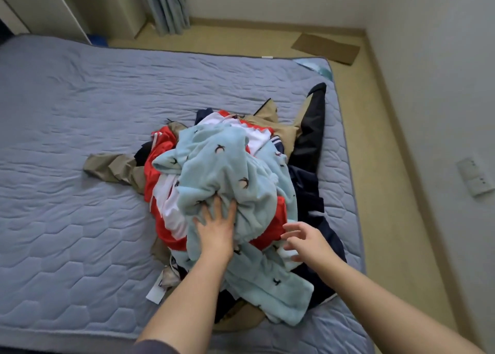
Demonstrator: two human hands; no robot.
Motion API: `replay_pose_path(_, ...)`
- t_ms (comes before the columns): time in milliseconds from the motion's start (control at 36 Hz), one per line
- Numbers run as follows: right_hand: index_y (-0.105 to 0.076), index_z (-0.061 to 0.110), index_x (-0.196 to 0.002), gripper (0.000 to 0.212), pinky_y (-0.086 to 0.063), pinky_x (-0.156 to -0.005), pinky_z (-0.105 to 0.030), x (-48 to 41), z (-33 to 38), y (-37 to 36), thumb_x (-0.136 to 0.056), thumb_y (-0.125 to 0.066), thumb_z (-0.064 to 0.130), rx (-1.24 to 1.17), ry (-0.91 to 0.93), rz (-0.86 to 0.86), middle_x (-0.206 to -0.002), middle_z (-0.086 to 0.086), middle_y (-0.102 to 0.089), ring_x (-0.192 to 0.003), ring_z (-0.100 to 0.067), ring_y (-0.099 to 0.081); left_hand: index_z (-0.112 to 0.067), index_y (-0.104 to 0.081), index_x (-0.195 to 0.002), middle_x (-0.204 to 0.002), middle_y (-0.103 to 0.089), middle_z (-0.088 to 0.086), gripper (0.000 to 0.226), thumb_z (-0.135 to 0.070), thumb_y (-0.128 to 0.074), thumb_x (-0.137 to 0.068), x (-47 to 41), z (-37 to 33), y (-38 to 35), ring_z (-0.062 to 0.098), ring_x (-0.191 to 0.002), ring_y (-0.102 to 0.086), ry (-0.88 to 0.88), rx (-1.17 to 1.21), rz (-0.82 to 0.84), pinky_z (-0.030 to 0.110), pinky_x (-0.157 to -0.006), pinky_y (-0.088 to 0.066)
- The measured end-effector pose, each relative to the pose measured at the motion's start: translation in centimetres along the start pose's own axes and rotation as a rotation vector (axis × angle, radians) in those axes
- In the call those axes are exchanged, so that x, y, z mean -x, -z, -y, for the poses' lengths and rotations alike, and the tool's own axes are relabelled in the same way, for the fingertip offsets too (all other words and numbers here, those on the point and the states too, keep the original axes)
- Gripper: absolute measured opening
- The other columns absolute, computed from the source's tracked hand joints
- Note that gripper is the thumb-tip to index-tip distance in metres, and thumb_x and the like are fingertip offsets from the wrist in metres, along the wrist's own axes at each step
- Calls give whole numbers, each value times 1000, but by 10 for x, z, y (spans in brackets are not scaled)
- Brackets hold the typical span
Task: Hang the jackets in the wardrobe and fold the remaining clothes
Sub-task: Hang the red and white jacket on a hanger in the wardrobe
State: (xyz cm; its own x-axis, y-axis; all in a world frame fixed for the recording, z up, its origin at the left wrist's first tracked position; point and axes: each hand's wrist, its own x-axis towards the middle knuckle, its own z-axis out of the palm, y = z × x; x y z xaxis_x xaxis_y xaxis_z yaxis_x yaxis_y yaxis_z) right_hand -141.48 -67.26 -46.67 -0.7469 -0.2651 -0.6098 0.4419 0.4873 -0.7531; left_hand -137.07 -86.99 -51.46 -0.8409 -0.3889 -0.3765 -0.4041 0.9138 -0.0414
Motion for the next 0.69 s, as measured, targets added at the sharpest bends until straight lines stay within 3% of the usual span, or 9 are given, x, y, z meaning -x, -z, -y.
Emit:
replay_pose_path(111,-59,16,-112,31,-49,-61,-27,-17,-8,-12,-88,-47,0,16,-13,-7,-101,-5,-66,-79,-15,-62,-28,-33,-140,-154,-13,18,44,-27,-43,-97,-8,2,-4,39,-126,-35,-36,-56,-159,46,-96,-40)
replay_pose_path(222,-57,23,-113,35,-52,-77,-33,-25,3,-24,-85,-52,3,81,30,-32,-109,-2,-64,-93,-15,-62,-19,-51,-122,-126,-48,8,29,-17,-45,-94,-2,21,18,32,-101,-56,-110,232,-218,40,-75,-50)
replay_pose_path(306,-42,31,-132,64,-46,-92,-30,-21,15,-31,-76,-64,10,208,144,-50,-134,-1,-50,-110,-13,-53,-14,-55,-90,-86,-61,3,8,-10,-49,-87,8,37,49,27,-83,-59,-155,635,-238,37,-67,-45)
replay_pose_path(389,-20,35,-148,102,-32,-111,-36,-16,37,-44,-64,-77,23,295,359,-22,-148,6,-31,-135,-14,-32,-15,-56,-80,-72,-59,-6,15,-9,-45,-90,20,53,98,11,-73,-56,-237,994,-170,31,-69,-44)
replay_pose_path(472,-42,51,-122,73,-40,-92,-15,-11,74,-61,-64,-79,25,138,553,-67,-121,24,-49,-115,5,-45,-21,-61,-81,-74,-65,-14,23,-13,-41,-88,29,73,157,1,-76,-59,-348,1305,-138,18,-71,-47)
replay_pose_path(556,-55,35,-88,34,-42,-68,-12,-5,109,-70,-77,-68,5,82,624,-167,-84,15,-61,-79,10,-55,-18,-65,-92,-87,-69,-5,33,-3,-36,-97,35,103,206,9,-85,-63,-392,1481,-108,19,-74,-49)
replay_pose_path(611,-54,21,-81,28,-40,-64,-15,2,136,-66,-79,-59,-6,36,670,-224,-72,10,-56,-67,6,-51,-10,-63,-90,-84,-62,5,27,-7,-37,-97,39,128,234,14,-78,-56,-385,1396,-126,23,-69,-47)
replay_pose_path(639,-54,12,-82,22,-42,-66,-21,7,152,-62,-81,-55,-9,2,692,-238,-73,3,-56,-70,-1,-51,-8,-61,-90,-83,-59,6,23,-18,-41,-94,40,142,246,16,-76,-53,-381,1277,-140,25,-67,-45)
replay_pose_path(694,-54,-1,-90,10,-44,-72,-33,23,188,-55,-85,-52,-9,-45,732,-256,-81,-11,-56,-78,-15,-53,-16,-57,-96,-80,-59,-6,43,-54,-49,-78,48,168,267,12,-71,-54,-378,882,-142,27,-63,-43)
